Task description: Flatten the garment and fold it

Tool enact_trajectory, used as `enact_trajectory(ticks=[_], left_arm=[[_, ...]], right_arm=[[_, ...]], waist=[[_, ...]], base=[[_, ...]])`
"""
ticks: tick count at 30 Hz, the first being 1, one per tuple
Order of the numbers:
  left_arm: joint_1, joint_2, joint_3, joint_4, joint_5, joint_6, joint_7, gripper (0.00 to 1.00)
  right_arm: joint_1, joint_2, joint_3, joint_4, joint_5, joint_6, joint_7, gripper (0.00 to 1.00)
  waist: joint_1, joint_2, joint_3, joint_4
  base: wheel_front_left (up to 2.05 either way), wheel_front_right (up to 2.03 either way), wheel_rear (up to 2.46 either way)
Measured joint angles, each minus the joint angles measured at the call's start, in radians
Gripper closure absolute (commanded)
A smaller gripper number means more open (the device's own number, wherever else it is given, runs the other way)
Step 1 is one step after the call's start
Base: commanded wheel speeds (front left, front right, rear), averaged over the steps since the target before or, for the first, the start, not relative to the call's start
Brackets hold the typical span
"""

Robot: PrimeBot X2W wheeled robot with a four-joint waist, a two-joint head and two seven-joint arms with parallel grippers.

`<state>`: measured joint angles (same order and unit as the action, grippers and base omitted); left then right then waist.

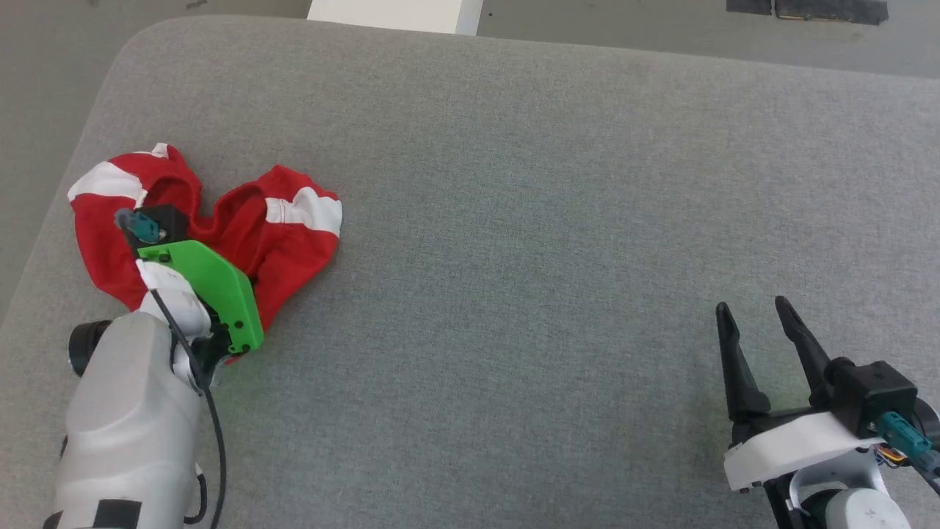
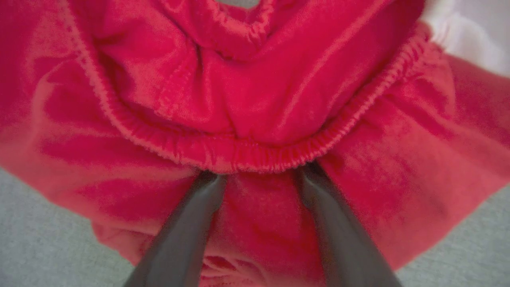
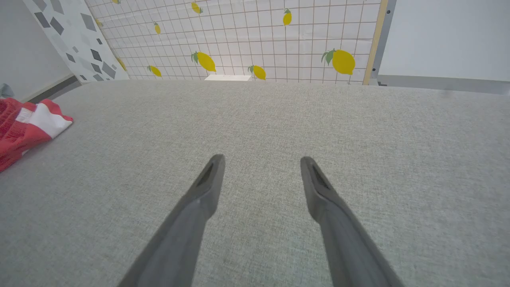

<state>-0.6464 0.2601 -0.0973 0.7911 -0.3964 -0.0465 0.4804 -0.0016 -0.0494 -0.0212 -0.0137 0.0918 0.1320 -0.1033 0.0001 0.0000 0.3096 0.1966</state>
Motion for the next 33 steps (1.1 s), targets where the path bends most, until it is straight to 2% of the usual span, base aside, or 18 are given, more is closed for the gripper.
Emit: enact_trajectory(ticks=[7,13,18,24,30,33], left_arm=[[-0.006,-0.003,-0.023,-0.026,0.011,-0.027,-0.167,1.0],[-0.14,0.005,-0.072,-0.132,0.019,-0.067,-0.276,1.0],[-0.283,0.009,-0.15,-0.237,0.003,-0.077,-0.287,1.0],[-0.409,-0.004,-0.283,-0.322,-0.097,-0.077,-0.245,1.0],[-0.405,-0.056,-0.405,-0.336,-0.188,-0.077,-0.24,1.0],[-0.338,-0.097,-0.477,-0.331,-0.239,-0.077,-0.245,1.0]], right_arm=[[0.0,0.0,0.027,0.05,0.031,0.0,-0.021,0.0],[0.001,0.0,0.052,0.115,0.078,0.0,-0.057,0.0],[0.005,0.0,0.058,0.166,0.113,0.0,-0.084,0.0],[0.013,0.0,0.052,0.207,0.131,0.0,-0.11,0.0],[0.015,0.0,0.036,0.23,0.148,0.0,-0.126,0.0],[0.016,-0.001,0.028,0.238,0.149,0.0,-0.128,0.0]], waist=[[0.0,0.0,-0.041,0.008],[0.0,0.0,-0.115,0.01],[0.0,0.0,-0.17,-0.022],[-0.0001,0.0,-0.206,-0.098],[-0.0001,0.0,-0.224,-0.182],[-0.0001,0.0,-0.228,-0.221]], base=[[0.0,0.0,0.0],[0.0,0.0,0.0],[0.0,0.0,0.0],[0.0,0.0,0.0],[0.0,0.0,0.0],[0.0,0.0,0.0]])
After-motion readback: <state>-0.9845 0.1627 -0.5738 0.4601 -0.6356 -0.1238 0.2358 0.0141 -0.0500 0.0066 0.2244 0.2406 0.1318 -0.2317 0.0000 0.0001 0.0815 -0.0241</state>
